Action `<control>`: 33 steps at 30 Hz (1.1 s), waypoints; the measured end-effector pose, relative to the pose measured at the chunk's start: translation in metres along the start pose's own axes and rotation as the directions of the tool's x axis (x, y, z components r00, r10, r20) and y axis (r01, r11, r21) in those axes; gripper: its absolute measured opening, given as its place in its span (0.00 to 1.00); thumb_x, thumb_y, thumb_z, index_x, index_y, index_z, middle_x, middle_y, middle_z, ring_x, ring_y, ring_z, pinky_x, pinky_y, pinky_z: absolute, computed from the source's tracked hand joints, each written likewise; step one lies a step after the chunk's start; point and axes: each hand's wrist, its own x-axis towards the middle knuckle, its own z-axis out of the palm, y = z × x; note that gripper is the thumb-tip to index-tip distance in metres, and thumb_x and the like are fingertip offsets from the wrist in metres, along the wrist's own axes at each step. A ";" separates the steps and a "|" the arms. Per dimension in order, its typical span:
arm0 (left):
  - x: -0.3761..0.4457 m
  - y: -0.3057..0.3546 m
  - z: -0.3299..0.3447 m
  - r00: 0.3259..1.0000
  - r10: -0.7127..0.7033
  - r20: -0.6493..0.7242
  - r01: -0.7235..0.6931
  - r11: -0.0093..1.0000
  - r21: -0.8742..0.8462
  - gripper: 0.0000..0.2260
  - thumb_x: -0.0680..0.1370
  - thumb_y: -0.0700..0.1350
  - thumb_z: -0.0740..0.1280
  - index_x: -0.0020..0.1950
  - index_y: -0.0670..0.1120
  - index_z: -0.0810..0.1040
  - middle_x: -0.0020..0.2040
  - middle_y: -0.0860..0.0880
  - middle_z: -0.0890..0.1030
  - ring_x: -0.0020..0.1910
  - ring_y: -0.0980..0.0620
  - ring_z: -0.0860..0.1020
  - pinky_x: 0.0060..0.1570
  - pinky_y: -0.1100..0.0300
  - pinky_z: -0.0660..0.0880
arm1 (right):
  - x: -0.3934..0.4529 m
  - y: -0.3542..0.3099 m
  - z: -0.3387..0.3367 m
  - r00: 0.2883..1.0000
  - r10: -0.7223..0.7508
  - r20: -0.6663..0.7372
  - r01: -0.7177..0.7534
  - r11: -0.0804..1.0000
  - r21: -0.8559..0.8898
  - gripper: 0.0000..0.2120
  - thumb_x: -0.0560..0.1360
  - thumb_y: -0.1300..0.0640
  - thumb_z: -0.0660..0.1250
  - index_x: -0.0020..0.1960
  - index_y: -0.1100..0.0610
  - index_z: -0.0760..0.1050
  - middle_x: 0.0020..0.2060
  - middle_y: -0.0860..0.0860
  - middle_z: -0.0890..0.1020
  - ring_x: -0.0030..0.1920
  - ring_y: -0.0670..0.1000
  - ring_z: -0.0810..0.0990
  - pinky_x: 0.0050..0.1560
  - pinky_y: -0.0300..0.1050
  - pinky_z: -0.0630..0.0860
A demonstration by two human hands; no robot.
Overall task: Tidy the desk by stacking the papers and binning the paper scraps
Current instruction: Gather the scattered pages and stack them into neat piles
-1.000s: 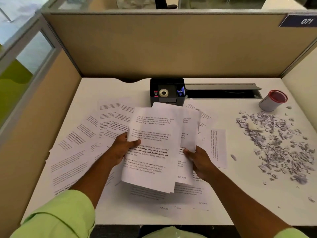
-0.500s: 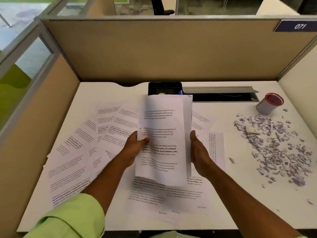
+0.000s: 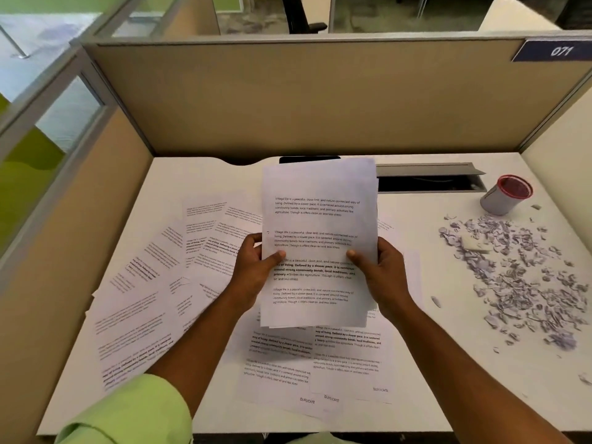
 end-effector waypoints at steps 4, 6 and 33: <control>-0.005 0.003 0.007 0.984 0.176 -0.012 -0.175 0.983 0.060 0.20 0.75 0.39 0.73 0.64 0.48 0.71 0.57 0.51 0.82 0.54 0.51 0.82 0.50 0.50 0.82 | -0.005 -0.002 0.008 0.992 -0.124 -0.038 0.122 0.991 -0.055 0.13 0.80 0.49 0.69 0.63 0.52 0.77 0.54 0.49 0.85 0.52 0.53 0.86 0.49 0.54 0.86; -0.007 0.003 0.012 0.969 0.243 -0.031 -0.239 0.966 0.097 0.21 0.76 0.41 0.72 0.67 0.50 0.70 0.59 0.52 0.81 0.57 0.53 0.81 0.52 0.53 0.81 | -0.007 -0.002 0.013 0.989 -0.144 -0.041 0.143 0.989 -0.028 0.13 0.81 0.49 0.68 0.64 0.51 0.75 0.56 0.49 0.84 0.55 0.52 0.84 0.51 0.53 0.85; -0.004 -0.038 0.021 0.990 0.140 -0.014 -0.130 0.950 0.285 0.17 0.81 0.48 0.63 0.70 0.54 0.67 0.60 0.52 0.79 0.57 0.51 0.80 0.51 0.47 0.82 | -0.009 0.029 0.018 0.996 0.025 -0.083 -0.038 0.987 -0.156 0.13 0.84 0.54 0.64 0.68 0.50 0.73 0.56 0.48 0.83 0.54 0.51 0.84 0.51 0.50 0.84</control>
